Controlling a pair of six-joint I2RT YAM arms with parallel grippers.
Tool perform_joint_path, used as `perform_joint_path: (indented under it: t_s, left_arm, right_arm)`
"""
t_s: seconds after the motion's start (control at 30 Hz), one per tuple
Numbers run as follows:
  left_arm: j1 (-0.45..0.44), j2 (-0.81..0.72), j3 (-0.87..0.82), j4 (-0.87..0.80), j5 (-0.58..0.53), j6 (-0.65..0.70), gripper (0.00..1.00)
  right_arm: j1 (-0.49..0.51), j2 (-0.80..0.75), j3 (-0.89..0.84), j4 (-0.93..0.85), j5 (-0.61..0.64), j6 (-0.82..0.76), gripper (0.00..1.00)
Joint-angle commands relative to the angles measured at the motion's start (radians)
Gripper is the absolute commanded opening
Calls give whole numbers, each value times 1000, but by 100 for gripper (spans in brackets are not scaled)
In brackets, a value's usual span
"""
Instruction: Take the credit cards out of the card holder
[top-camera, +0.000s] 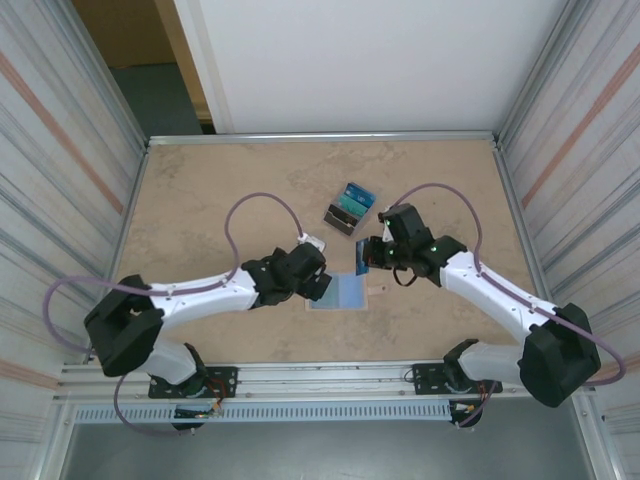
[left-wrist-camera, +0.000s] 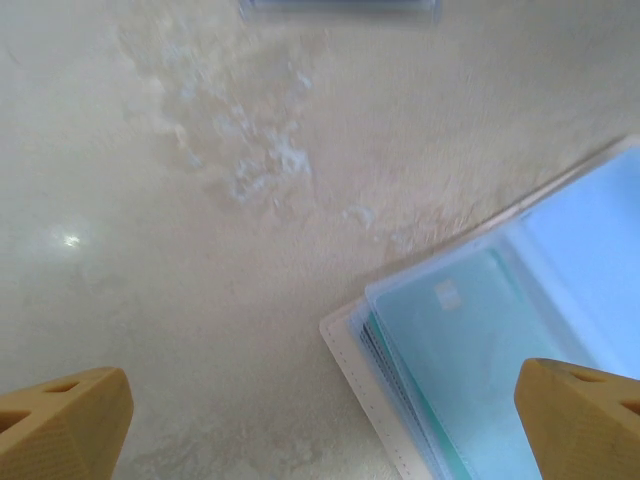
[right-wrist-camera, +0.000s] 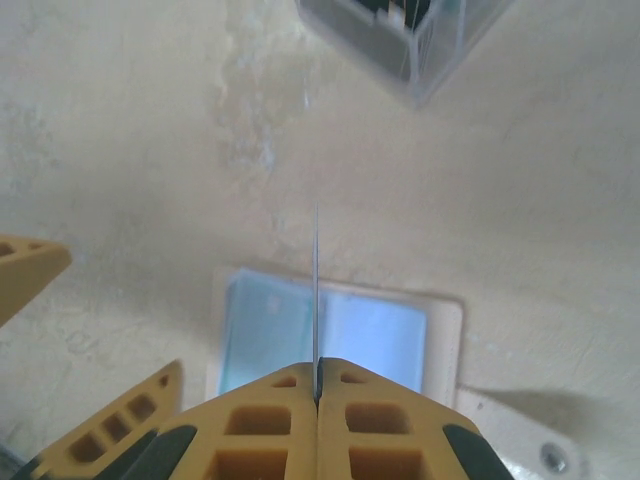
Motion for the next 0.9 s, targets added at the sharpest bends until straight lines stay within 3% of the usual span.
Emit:
perform_joint_path:
  t_s: [0.0,0.47,0.87]
  left_arm:
    - [5,-94,-16,-5,-41,-23,99]
    - [112,-421,-211,64,70,-102,99]
    - [152,-527,-303,85,89,-136,99]
  right_arm:
    - [-42,38,94,-74,7,-156,3]
    - [-210,383,485,-110,-70,-460,1]
    - [-244,682,799,-179,-42,-685,1]
